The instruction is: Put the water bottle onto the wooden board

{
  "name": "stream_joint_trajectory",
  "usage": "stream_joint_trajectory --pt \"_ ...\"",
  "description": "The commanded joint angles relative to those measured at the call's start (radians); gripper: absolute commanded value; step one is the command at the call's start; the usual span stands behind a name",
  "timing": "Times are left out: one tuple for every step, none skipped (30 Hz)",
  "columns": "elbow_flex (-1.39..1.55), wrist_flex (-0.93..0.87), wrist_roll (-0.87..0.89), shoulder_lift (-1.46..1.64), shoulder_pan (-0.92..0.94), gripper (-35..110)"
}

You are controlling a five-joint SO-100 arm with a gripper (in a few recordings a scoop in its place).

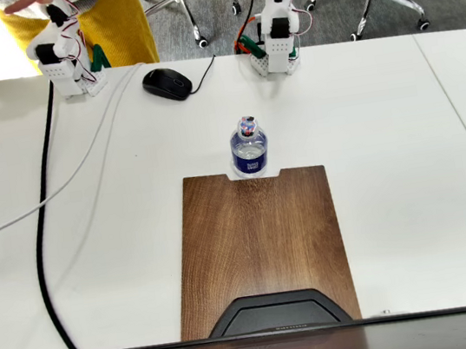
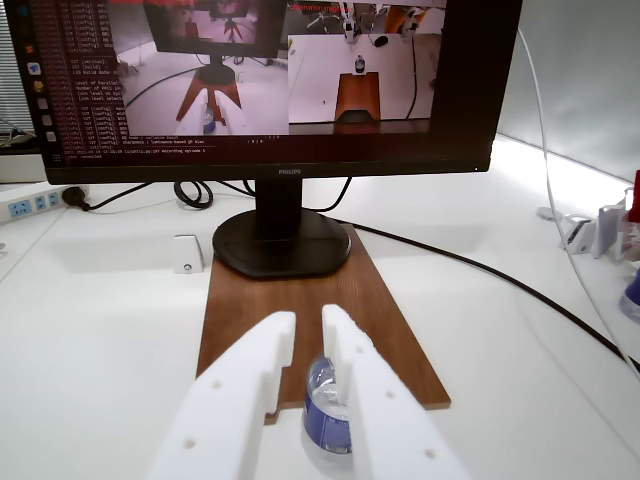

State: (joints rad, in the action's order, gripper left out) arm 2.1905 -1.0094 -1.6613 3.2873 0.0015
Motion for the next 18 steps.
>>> stream_joint_trajectory --pt "-0.133 -0.156 -0.005 0.009 0.011 3" --pt "-0.17 -0.206 -0.002 0.009 0.011 3" --pt "-0.207 -0.256 0.005 0.009 0.011 3" --pt "-0.241 -0.305 0.012 0.009 0.011 3" --pt "-0.275 -0.354 0.018 0.009 0.011 3" --pt "-0.308 -0.399 0.026 0.009 0.011 3" --pt "-0.339 -0.439 0.043 0.009 0.011 3" --pt "-0.373 -0.477 0.061 0.009 0.011 3" --pt "-0.408 -0.517 0.071 0.009 0.011 3" --pt "-0.445 -0.554 0.078 0.009 0.011 3" --pt "-0.489 -0.597 0.086 0.009 0.011 3" --pt "-0.532 -0.638 0.086 0.009 0.011 3" --pt "-0.572 -0.673 0.086 0.009 0.011 4" --pt "-0.615 -0.71 0.092 0.009 0.011 9" --pt "-0.652 -0.749 0.094 0.009 0.011 10" --pt "-0.687 -0.787 0.094 0.009 0.008 10" --pt "-0.716 -0.824 0.094 0.009 0.006 10" --pt "-0.735 -0.831 0.149 0.011 0.006 10"
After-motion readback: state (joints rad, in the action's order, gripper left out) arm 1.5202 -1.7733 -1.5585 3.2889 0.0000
